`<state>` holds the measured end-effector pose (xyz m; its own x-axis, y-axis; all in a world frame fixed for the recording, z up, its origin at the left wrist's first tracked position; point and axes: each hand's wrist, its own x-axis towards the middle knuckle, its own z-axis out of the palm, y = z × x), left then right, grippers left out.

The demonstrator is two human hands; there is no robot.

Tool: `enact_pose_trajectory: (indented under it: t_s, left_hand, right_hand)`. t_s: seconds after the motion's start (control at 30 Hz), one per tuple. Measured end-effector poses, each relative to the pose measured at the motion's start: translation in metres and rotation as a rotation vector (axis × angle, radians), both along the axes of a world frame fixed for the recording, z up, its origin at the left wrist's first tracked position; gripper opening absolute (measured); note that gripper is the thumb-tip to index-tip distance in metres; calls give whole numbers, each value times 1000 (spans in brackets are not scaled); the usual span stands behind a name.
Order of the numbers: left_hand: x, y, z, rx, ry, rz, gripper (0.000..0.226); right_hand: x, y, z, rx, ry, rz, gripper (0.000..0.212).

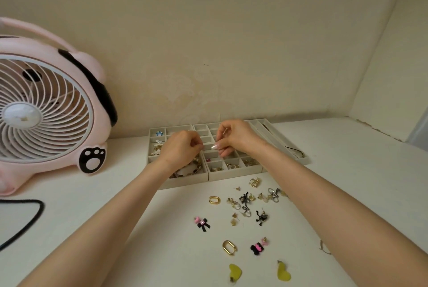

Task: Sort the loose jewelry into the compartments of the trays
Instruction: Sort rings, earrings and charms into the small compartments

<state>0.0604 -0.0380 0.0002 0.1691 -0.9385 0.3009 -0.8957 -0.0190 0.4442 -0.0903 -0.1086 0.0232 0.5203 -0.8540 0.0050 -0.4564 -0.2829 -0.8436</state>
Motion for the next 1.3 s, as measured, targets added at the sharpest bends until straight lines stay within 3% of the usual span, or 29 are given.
enact_pose_trajectory:
  t_s: [0.33, 0.5, 0.63, 0.83, 1.07, 1.3]
  left_hand:
    - [0, 1, 2, -11, 14, -15, 11]
    - [-1, 2, 4, -3, 16, -30, 10]
    - [-5, 10, 12, 77, 8, -109, 7]
    - [-17, 39, 26, 219, -117, -231, 8]
    - [-19, 94, 9, 503, -49, -377, 22]
    - [-25, 106, -15, 326, -126, -391, 20]
  right_hand:
    - [2, 5, -6, -54, 116, 25, 11]
    - [8, 13, -6, -428, 472, 113, 11]
    - [1, 21, 0, -504, 504, 90, 11]
    - [-30, 40, 2, -445, 324, 126, 7]
    - [-87, 74, -3, -207, 420, 287, 7]
    - [-113, 103, -9, -129, 547, 453, 18]
